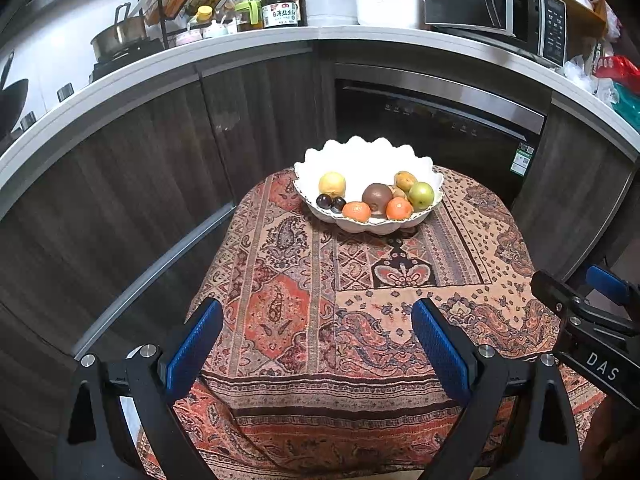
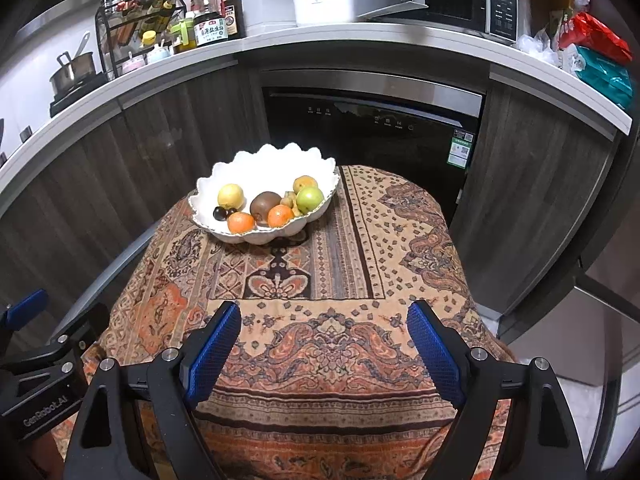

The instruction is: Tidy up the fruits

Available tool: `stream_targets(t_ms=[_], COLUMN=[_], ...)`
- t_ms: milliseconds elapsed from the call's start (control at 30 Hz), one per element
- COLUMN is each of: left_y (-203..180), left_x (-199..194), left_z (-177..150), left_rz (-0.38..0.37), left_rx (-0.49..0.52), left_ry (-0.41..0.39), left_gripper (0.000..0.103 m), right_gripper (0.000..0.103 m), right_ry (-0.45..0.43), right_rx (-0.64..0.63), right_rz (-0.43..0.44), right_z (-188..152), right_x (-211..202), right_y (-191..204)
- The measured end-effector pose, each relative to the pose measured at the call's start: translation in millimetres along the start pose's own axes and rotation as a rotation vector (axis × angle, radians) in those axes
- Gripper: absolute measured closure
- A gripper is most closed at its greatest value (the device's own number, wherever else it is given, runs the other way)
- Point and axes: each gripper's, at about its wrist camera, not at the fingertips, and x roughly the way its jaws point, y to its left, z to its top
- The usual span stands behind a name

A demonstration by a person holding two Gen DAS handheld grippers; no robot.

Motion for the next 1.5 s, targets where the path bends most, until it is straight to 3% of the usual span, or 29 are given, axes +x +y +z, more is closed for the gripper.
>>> stream_targets(t_ms=[1500], left_y=[0.2], left_x=[-10.7], left_z=[2.7], left_rz=[0.010], left_rx=[0.006], left_ry=[-0.031], left_gripper=[0.007], right_gripper=[0.017], right_ry=[-0.026], right_rx=[0.006], right_rz=[0.000], right_z=[0.2], right_x=[-9.0], right_y=[-2.2])
